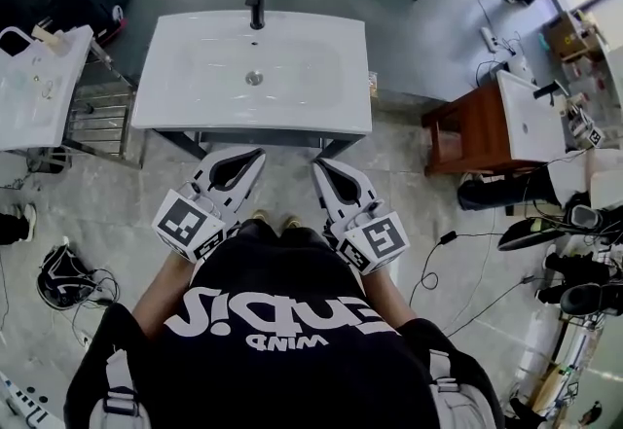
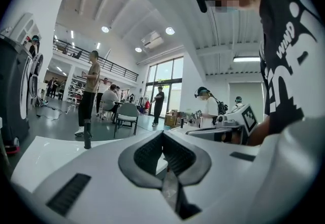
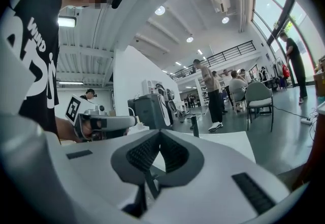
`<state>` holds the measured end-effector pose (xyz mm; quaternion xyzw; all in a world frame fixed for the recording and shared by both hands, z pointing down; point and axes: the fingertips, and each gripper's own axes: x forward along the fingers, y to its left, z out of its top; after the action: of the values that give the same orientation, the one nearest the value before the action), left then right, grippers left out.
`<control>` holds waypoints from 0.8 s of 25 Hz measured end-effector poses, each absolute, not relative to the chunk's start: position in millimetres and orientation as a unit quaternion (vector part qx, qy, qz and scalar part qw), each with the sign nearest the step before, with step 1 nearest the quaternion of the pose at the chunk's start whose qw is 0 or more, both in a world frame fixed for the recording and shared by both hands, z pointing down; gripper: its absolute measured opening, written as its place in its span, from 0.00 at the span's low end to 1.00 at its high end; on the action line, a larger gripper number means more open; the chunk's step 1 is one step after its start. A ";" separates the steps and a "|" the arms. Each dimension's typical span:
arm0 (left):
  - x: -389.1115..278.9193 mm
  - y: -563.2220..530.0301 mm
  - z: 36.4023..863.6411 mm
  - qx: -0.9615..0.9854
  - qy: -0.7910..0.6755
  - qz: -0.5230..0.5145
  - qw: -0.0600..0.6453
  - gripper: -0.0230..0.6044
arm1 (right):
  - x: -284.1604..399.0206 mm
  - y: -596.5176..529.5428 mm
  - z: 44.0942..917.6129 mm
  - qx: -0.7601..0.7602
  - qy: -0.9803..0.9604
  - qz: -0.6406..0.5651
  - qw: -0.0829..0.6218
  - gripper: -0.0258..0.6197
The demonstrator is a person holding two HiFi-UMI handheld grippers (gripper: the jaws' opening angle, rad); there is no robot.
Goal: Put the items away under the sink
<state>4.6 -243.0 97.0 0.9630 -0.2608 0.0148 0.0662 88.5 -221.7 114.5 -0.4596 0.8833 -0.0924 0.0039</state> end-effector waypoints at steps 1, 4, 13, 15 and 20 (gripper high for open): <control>7.9 -242.6 97.4 0.964 -0.259 0.016 0.060 0.07 | 90.9 -222.9 113.9 -0.460 0.883 -0.091 0.005 0.07; 15.8 -243.3 103.7 0.963 -0.262 0.031 0.060 0.07 | 98.6 -227.4 113.2 -0.463 0.882 -0.087 0.011 0.07; 24.6 -259.5 102.2 0.955 -0.293 0.008 0.044 0.07 | 115.6 -247.6 117.0 -0.473 0.876 -0.088 0.020 0.07; 23.9 -262.9 102.1 0.953 -0.301 0.006 0.046 0.07 | 117.2 -249.7 116.0 -0.472 0.877 -0.087 0.021 0.07; 21.6 -266.6 100.7 0.947 -0.317 0.007 0.044 0.07 | 120.7 -250.1 113.8 -0.467 0.880 -0.084 0.017 0.07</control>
<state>21.6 -266.6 100.7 0.9475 -0.3168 0.0071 0.0439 120.7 -250.1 113.8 -0.4673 0.8799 -0.0838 0.0173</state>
